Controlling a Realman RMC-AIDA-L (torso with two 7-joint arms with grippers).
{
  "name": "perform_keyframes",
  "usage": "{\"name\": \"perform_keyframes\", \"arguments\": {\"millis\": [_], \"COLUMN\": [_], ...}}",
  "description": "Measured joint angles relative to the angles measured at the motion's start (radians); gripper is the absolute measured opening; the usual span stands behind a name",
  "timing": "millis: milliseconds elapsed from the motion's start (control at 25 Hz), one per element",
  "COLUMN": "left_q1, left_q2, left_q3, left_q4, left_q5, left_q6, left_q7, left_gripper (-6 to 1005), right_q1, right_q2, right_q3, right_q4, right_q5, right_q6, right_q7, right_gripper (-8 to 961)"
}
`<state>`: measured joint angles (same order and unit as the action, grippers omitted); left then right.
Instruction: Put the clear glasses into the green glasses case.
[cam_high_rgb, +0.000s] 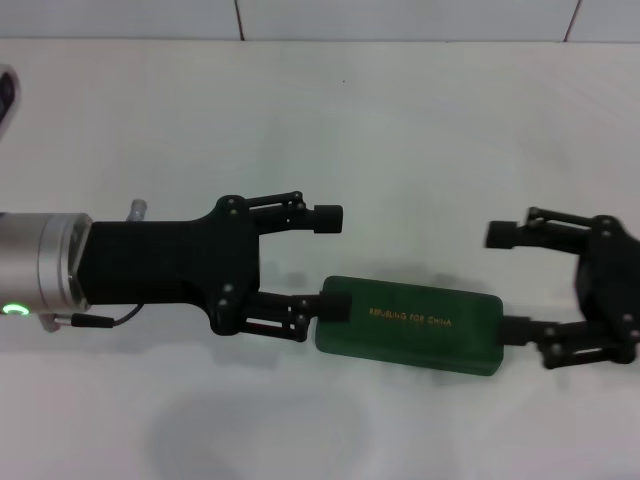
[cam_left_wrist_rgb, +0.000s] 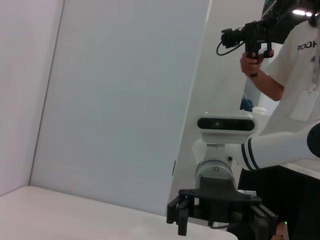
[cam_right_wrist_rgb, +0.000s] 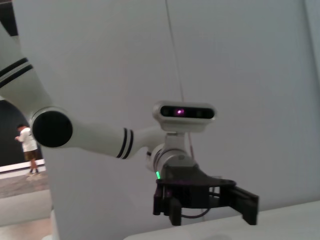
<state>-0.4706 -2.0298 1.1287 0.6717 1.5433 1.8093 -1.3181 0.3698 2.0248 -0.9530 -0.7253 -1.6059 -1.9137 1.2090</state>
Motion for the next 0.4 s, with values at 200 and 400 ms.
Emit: {"name": "perform_keyframes", "arguments": {"millis": [200, 400], "left_q1": [0.002, 0.010], "left_q2": [-0.003, -0.003], "left_q3": [-0.001, -0.002], "left_q4": [-0.001, -0.002], "left_q5": [0.007, 0.008], "left_q6": [0.001, 0.002], "left_q7": [0.004, 0.004], "left_gripper": [887, 887], "right_q1": [0.012, 0.018], "right_q2": [0.000, 0.000], "right_q3": [-0.084, -0.097], "right_q4": [0.001, 0.003], "right_q5": [0.042, 0.050], "right_q6": [0.052, 0.066], "right_q7": [-0.003, -0.009], "right_gripper": [884, 884]}}
